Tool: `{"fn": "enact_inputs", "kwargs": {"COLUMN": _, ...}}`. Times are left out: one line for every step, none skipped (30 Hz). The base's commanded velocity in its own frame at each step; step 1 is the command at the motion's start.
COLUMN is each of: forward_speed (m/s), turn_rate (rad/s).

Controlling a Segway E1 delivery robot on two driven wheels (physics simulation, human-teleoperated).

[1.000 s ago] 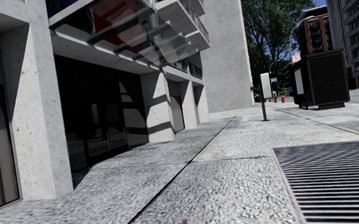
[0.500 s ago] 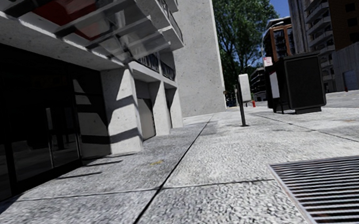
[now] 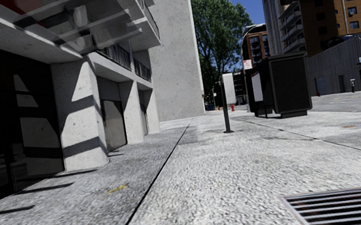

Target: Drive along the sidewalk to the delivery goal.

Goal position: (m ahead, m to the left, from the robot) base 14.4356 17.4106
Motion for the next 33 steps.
{"fn": "enact_inputs", "kwargs": {"forward_speed": 2.0, "turn_rate": 0.0}}
{"fn": "enact_inputs", "kwargs": {"forward_speed": 2.0, "turn_rate": 0.0}}
{"fn": "enact_inputs", "kwargs": {"forward_speed": 2.0, "turn_rate": 0.0}}
{"fn": "enact_inputs", "kwargs": {"forward_speed": 2.0, "turn_rate": 0.0}}
{"fn": "enact_inputs", "kwargs": {"forward_speed": 2.0, "turn_rate": 0.0}}
{"fn": "enact_inputs", "kwargs": {"forward_speed": 2.0, "turn_rate": 0.0}}
{"fn": "enact_inputs", "kwargs": {"forward_speed": 2.0, "turn_rate": 0.0}}
{"fn": "enact_inputs", "kwargs": {"forward_speed": 2.0, "turn_rate": 0.0}}
{"fn": "enact_inputs", "kwargs": {"forward_speed": 2.0, "turn_rate": 0.0}}
{"fn": "enact_inputs", "kwargs": {"forward_speed": 2.0, "turn_rate": 0.0}}
{"fn": "enact_inputs", "kwargs": {"forward_speed": 2.0, "turn_rate": 0.0}}
{"fn": "enact_inputs", "kwargs": {"forward_speed": 2.0, "turn_rate": 0.0}}
{"fn": "enact_inputs", "kwargs": {"forward_speed": 2.0, "turn_rate": 0.0}}
{"fn": "enact_inputs", "kwargs": {"forward_speed": 2.0, "turn_rate": 0.0}}
{"fn": "enact_inputs", "kwargs": {"forward_speed": 2.0, "turn_rate": 0.0}}
{"fn": "enact_inputs", "kwargs": {"forward_speed": 2.0, "turn_rate": 0.0}}
{"fn": "enact_inputs", "kwargs": {"forward_speed": 2.0, "turn_rate": 0.0}}
{"fn": "enact_inputs", "kwargs": {"forward_speed": 2.0, "turn_rate": 0.0}}
{"fn": "enact_inputs", "kwargs": {"forward_speed": 2.0, "turn_rate": 0.0}}
{"fn": "enact_inputs", "kwargs": {"forward_speed": 2.0, "turn_rate": 0.0}}
{"fn": "enact_inputs", "kwargs": {"forward_speed": 2.0, "turn_rate": 0.0}}
{"fn": "enact_inputs", "kwargs": {"forward_speed": 2.0, "turn_rate": 0.0}}
{"fn": "enact_inputs", "kwargs": {"forward_speed": 2.0, "turn_rate": 0.0}}
{"fn": "enact_inputs", "kwargs": {"forward_speed": 2.0, "turn_rate": 0.0}}
{"fn": "enact_inputs", "kwargs": {"forward_speed": 2.0, "turn_rate": 0.0}}
{"fn": "enact_inputs", "kwargs": {"forward_speed": 2.0, "turn_rate": 0.0}}
{"fn": "enact_inputs", "kwargs": {"forward_speed": 2.0, "turn_rate": 0.0}}
{"fn": "enact_inputs", "kwargs": {"forward_speed": 2.0, "turn_rate": 0.0}}
{"fn": "enact_inputs", "kwargs": {"forward_speed": 2.0, "turn_rate": 0.0}}
{"fn": "enact_inputs", "kwargs": {"forward_speed": 2.0, "turn_rate": 0.0}}
{"fn": "enact_inputs", "kwargs": {"forward_speed": 2.0, "turn_rate": 0.0}}
{"fn": "enact_inputs", "kwargs": {"forward_speed": 2.0, "turn_rate": 0.0}}
{"fn": "enact_inputs", "kwargs": {"forward_speed": 2.0, "turn_rate": 0.0}}
